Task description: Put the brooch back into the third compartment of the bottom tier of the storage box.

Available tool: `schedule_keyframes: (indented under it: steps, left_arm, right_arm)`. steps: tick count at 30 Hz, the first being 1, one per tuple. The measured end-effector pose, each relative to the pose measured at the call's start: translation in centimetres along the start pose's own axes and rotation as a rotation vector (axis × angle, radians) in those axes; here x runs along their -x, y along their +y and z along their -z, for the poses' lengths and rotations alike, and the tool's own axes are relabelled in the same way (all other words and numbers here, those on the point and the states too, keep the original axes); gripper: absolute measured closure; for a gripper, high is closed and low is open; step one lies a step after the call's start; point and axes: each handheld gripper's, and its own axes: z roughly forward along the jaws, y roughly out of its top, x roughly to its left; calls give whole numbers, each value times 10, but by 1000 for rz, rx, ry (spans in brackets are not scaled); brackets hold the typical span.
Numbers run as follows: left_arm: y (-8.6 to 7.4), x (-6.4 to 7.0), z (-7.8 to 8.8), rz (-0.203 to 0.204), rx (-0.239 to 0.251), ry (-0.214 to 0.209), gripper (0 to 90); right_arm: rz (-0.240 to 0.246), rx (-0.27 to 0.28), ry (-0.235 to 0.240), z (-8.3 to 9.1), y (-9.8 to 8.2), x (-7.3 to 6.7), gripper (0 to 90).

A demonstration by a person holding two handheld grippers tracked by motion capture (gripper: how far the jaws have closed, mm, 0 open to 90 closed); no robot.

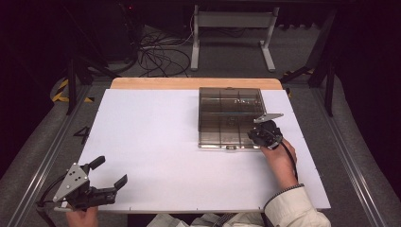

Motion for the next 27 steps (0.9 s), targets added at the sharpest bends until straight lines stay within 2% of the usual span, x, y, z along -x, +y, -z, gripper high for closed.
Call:
schedule_keyframes:
  steps: [2,11,19,27]
  left_arm:
    - [0,0,0,-2,0,1,26]
    - [0,0,0,-2,2,1,26]
    - [0,0,0,-1,2,1,26]
    - [1,0,-1,-7,-2,-3,26]
  right_arm:
    - [2,5,-1,0,0,0,721]
    - [0,40,20,13,2,-1,664]
    - [26,119,27,40,9,-10,651]
    - [33,140,31,47,9,-12,651]
